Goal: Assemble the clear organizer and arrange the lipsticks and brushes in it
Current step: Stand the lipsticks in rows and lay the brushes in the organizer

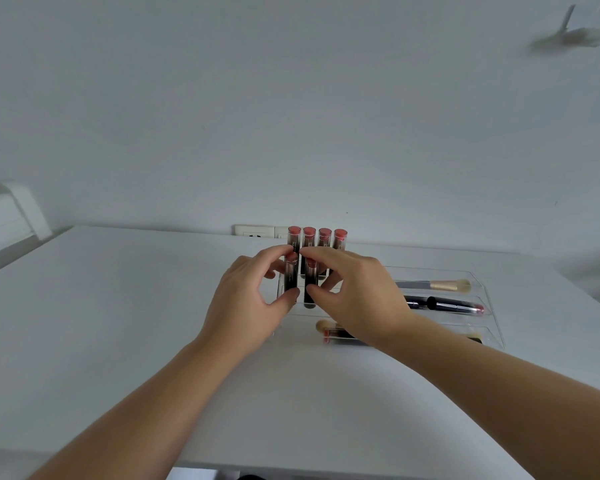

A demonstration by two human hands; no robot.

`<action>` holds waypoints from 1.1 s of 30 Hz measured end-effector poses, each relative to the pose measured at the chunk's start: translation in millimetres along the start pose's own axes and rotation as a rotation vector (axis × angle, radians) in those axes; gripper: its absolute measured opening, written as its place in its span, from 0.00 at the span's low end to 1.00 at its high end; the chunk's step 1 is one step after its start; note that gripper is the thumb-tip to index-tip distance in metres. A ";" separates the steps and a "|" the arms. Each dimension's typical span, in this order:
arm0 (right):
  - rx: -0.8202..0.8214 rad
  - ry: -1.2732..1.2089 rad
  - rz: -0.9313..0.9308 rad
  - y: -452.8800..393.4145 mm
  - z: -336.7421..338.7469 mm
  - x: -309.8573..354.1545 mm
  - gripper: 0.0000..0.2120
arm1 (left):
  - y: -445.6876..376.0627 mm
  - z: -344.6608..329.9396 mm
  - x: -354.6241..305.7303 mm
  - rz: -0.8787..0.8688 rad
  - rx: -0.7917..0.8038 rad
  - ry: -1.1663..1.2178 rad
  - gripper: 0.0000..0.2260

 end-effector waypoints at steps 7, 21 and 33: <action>0.000 -0.024 0.011 -0.9 -4.6 -0.7 0.23 | 0.4 -1.0 2.1 0.009 0.007 0.008 0.28; -0.022 -0.070 -0.027 -0.9 -6.1 -5.2 0.17 | -0.3 -2.7 3.1 0.040 0.025 0.021 0.28; -0.049 -0.010 0.019 -7.2 -9.0 2.5 0.15 | 0.3 -1.5 -1.1 0.032 0.023 0.018 0.26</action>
Point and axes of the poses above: each hand's wrist, its own y-axis away from the middle knuckle, its own z-axis out of the back of the hand, x = y × z, the point moved 3 cm from there along -y, towards the middle knuckle, and after that the axes turned 2 degrees about -z, right-handed, at the moved point
